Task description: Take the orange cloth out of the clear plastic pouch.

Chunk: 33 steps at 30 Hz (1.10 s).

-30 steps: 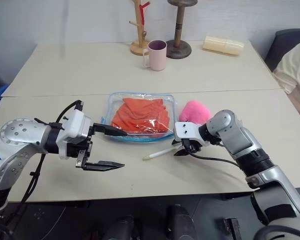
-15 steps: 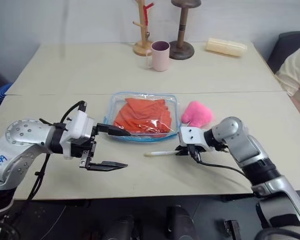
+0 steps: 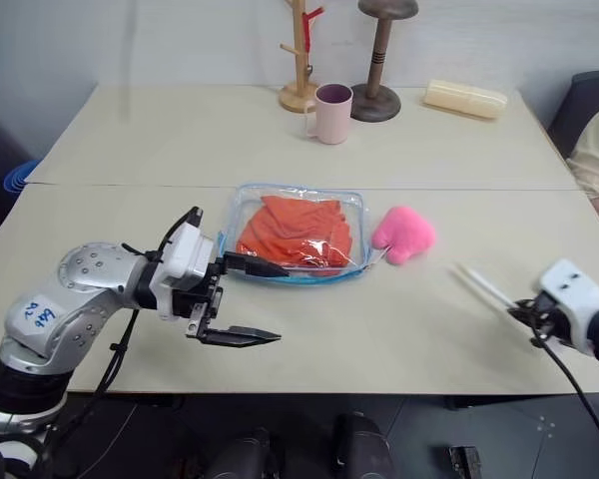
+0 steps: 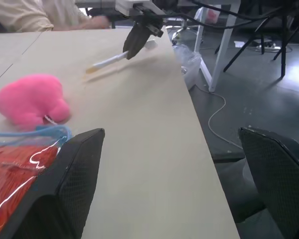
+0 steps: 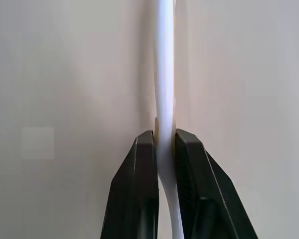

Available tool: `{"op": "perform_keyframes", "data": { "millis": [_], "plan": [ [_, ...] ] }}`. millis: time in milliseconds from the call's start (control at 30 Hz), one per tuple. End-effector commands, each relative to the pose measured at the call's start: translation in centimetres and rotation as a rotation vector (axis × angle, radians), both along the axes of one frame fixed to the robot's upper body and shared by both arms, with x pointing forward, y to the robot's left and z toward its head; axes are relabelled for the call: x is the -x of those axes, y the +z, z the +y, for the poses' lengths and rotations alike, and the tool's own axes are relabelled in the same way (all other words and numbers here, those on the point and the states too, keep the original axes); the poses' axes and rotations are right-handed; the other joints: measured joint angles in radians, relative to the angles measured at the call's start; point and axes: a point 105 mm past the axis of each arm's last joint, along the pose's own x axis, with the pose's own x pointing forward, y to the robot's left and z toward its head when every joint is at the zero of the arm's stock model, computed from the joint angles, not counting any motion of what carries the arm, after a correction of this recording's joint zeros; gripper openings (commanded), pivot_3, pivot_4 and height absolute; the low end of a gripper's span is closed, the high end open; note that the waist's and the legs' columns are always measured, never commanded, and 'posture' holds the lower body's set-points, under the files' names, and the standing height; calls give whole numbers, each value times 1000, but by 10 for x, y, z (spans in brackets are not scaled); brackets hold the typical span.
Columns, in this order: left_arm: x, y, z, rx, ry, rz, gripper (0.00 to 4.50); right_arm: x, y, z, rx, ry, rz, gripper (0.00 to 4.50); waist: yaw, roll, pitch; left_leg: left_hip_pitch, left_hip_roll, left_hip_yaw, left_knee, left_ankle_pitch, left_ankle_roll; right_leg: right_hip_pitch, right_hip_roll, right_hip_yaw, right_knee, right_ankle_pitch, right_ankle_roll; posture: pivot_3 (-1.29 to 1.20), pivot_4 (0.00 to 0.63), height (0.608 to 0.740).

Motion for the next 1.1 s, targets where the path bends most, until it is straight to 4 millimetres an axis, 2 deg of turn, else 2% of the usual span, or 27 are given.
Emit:
{"op": "perform_keyframes", "data": {
  "millis": [33, 133, 267, 333, 400, 500, 567, 667, 800, 933, 1100],
  "plan": [
    [-2, 7, -3, 0, -32, -50, 4500, 6, -9, -10, -53, -95, -28, 865, -9, 0, 0, 0, 0, 0, 0, 0, 0, 0, 0, 0, 0, 0, 0, 0, 150, 740],
    [-6, 10, -4, 3, -32, -58, 4500, 9, -17, -12, -81, -131, -28, 1715, -13, 1, 0, 1, 0, 0, 0, 1, -1, 0, 1, 1, 1, 0, 0, 0, 150, 740],
    [-7, 10, -1, 1, -30, -63, 4500, 9, -14, -11, -82, -131, -50, 3100, -12, 1, 0, 1, 0, 0, 0, 1, -1, 0, 1, 0, 1, 0, 0, 0, 150, 740],
    [-8, 10, 0, 0, -24, -69, 4500, 8, -4, -12, -41, -105, -63, 3736, -11, 1, 0, 0, 0, -1, 0, 1, -1, 0, 1, 0, 0, 0, 0, 0, 150, 740],
    [-9, 11, 0, 2, -12, -76, 4500, 1, 16, -9, -4, -55, -106, 4420, -12, 1, 0, 0, 0, -1, 0, 1, -1, 0, 1, 0, 0, 0, 0, 0, 150, 740],
    [-10, 12, 1, 11, 8, -81, 4500, -20, 54, 12, -53, 46, -198, 4464, -19, 1, 0, 1, 0, 0, 0, 1, -1, 0, 1, 1, 1, 0, 0, 0, 150, 740],
    [-10, 13, 3, 12, 24, -86, 4500, -40, 73, 43, -106, 153, -240, 4464, -29, 2, 0, 1, 0, 0, 0, 1, -2, 0, 1, 1, 1, 0, 0, 0, 150, 740],
    [-11, 14, 7, 4, 48, -96, 4500, -58, 79, 84, -94, 300, -238, 4464, -35, 2, 0, 1, 1, -3, 0, 2, -4, 0, 2, 0, 2, 0, 0, 0, 150, 740],
    [-13, 16, 15, -12, 87, -109, 4500, -68, 83, 134, -110, 462, -222, 4464, -26, 2, 0, -1, 1, -5, -1, 2, -4, 0, 1, -2, 0, 0, 0, 0, 150, 740],
    [-17, 21, 23, -7, 137, -122, 4500, -92, 82, 154, -179, 421, -223, 4464, -16, 2, 0, -2, 0, -6, 0, 2, -3, 0, 0, -3, -1, 0, 0, 0, 150, 740],
    [-21, 26, 26, 5, 169, -131, 4500, -129, 61, 154, -214, 291, -201, 4464, -12, 1, 1, -3, 0, -6, 0, 2, -3, 0, -1, -3, -1, 0, 0, 0, 150, 740]
  ]
}}
